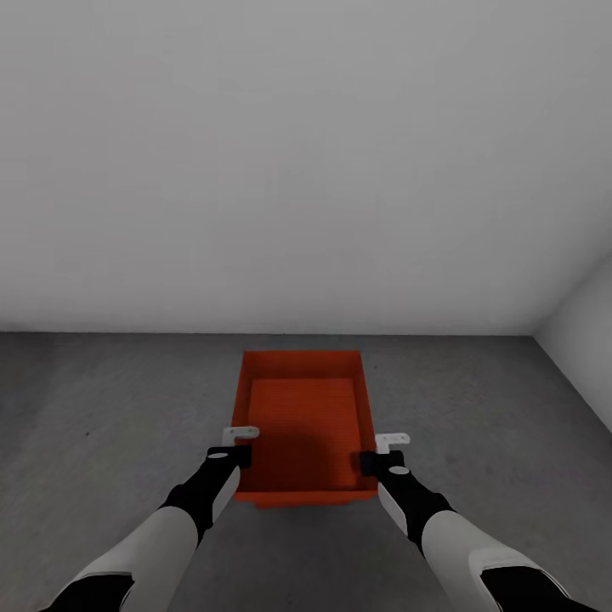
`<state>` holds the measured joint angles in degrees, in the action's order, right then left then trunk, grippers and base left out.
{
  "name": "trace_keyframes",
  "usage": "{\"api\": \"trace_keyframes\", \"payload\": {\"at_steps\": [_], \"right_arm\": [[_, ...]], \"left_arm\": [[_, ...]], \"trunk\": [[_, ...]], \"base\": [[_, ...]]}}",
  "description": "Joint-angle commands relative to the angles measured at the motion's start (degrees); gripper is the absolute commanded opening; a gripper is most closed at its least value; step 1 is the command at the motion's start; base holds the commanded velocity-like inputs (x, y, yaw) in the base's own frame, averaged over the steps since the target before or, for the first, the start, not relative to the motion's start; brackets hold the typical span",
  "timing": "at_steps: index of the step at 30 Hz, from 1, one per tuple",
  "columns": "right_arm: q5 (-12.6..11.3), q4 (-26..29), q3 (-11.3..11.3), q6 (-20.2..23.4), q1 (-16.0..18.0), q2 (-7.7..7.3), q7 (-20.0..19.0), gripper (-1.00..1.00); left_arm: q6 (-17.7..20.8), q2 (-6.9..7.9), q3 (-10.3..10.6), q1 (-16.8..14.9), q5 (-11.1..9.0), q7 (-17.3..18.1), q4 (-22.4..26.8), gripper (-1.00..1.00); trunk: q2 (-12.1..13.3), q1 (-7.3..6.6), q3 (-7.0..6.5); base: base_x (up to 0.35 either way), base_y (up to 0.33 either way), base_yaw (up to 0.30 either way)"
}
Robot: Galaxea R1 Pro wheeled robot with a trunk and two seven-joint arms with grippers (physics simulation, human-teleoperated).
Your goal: Move the two storage containers from the living room to the garage. In the garage, place one container on the floor and stack the other container on top of it (either order is fine).
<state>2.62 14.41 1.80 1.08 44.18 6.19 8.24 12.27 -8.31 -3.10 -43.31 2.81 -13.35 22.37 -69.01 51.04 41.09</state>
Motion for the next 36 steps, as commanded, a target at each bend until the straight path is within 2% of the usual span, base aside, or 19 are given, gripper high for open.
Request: {"api": "trace_keyframes", "payload": {"at_steps": [1,36], "right_arm": [[-0.77,-0.18,-0.13,0.12,0.01,0.14,0.19,-1.0],[-0.74,-0.18,-0.11,0.11,-0.01,0.22,0.19,-1.0]], "left_arm": [[-3.78,-0.12,-0.07,-0.02,-0.27,0.21,0.22,-1.0],[-3.75,-0.07,-0.13,-0.02,-0.61,0.25,0.22,-1.0]], "trunk": [[-0.03,0.0,0.05],[-0.03,0.0,0.05]], "base": [[0.0,0.0,0.0],[0.038,0.0,0.0]]}}
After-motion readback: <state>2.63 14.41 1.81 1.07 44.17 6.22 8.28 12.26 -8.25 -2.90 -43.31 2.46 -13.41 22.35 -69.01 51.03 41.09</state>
